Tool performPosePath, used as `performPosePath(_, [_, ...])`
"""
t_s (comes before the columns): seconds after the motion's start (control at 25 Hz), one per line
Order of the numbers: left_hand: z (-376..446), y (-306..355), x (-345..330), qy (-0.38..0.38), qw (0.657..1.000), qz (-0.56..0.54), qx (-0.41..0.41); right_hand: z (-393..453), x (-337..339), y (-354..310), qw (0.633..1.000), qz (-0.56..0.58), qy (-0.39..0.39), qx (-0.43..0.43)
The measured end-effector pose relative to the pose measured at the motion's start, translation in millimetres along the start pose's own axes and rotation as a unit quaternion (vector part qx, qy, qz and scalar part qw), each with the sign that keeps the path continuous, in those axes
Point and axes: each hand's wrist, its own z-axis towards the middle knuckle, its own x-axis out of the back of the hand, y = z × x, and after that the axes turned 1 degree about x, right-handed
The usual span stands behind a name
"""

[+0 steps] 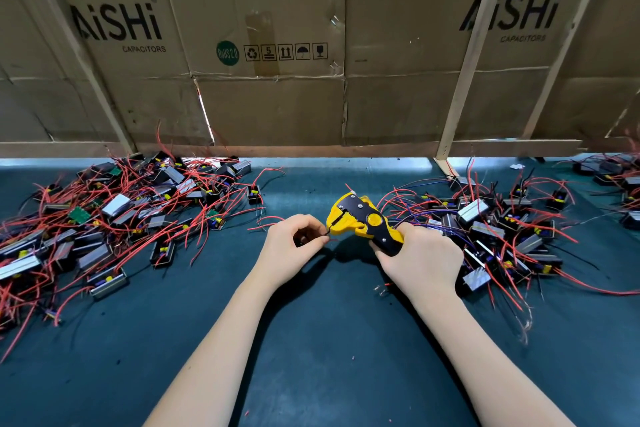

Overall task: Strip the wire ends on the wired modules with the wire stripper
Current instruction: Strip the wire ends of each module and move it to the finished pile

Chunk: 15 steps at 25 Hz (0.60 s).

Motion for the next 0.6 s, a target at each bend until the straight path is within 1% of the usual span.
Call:
performPosePath(0.12, [1, -2, 0, -0.001, 1.0, 0.011, -0.002, -1, -3, 1, 0.998, 0.004, 0.051, 0.037])
performPosePath(0.2, [2, -3, 1, 0.0, 1.0, 0.02, -0.007, -3, -6, 3, 0.995, 0.003, 0.091, 0.041])
performPosePath(0.4, [1, -3, 10, 0.008, 0.997, 0.065, -0.034, -4, -12, 7, 0.994, 0.011, 0.11, 0.027])
performPosePath(0.48, [0, -1, 14, 0.01, 0.997, 0.067, -0.041, -5, -12, 5, 0.992, 0.022, 0.119, 0.026])
performPosePath(0.6, [-2, 3, 16, 0.004, 0.997, 0.058, -0.041, -4, -10, 2, 0.993, 0.05, 0.11, 0.008])
